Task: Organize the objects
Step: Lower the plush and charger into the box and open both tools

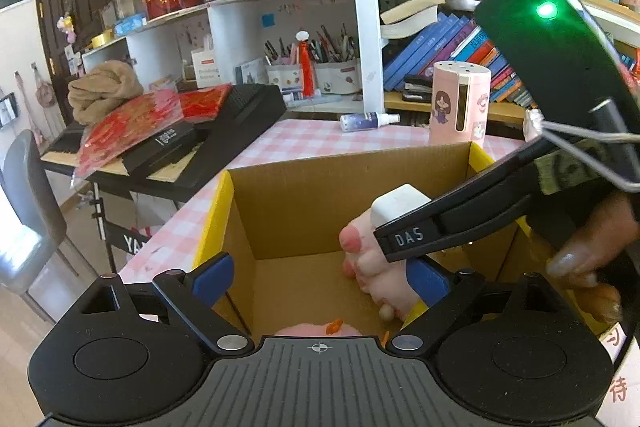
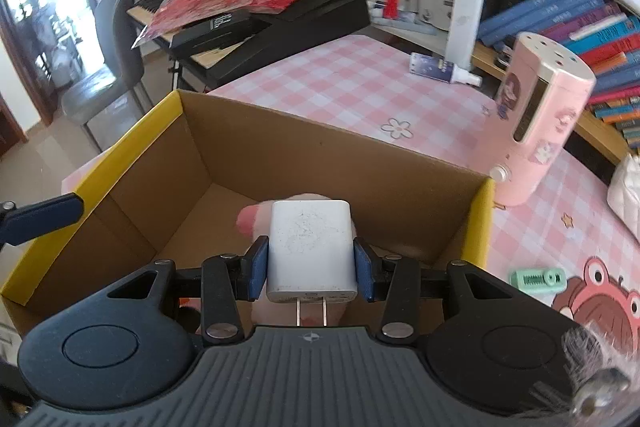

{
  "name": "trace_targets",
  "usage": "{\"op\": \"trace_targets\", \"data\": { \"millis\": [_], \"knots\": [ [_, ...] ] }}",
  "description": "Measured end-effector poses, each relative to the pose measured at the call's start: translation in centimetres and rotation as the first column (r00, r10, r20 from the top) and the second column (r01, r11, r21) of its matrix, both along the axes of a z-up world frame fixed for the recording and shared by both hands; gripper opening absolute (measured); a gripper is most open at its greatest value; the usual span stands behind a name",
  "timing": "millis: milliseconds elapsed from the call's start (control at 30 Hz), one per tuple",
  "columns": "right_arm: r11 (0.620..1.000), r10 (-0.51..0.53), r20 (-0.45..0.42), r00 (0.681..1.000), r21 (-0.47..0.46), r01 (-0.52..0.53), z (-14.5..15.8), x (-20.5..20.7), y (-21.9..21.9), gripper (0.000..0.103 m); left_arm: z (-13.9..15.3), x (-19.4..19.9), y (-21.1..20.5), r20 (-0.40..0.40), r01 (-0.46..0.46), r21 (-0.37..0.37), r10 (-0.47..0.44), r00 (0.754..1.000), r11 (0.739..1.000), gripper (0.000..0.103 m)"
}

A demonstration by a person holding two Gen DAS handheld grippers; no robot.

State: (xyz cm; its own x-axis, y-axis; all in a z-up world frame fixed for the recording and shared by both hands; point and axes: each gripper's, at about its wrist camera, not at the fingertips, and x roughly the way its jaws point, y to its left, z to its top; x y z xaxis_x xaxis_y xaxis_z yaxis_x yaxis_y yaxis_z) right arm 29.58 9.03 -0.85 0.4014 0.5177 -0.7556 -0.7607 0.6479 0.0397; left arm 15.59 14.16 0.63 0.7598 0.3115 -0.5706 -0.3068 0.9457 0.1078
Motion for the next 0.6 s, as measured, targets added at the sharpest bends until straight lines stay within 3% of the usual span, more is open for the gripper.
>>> {"op": "trace_targets", "data": {
  "millis": [267,600],
  "knots": [
    [0.997,0.040,-0.002,0.999,-0.069,-0.040,-0.9,0.2,1.4,0.041,-0.1,-0.8,0.3,-0.015,-0.012,-0.003,0.012,1.000,1.000,0.095],
    [0.995,0.048,0.007,0.999,-0.087,-0.047,-1.3,-0.1,1.8,0.041,-0.3,-1.2,0.7,-0.026,-0.026,-0.020,0.025,0.999,0.999,0.095]
  ]
}}
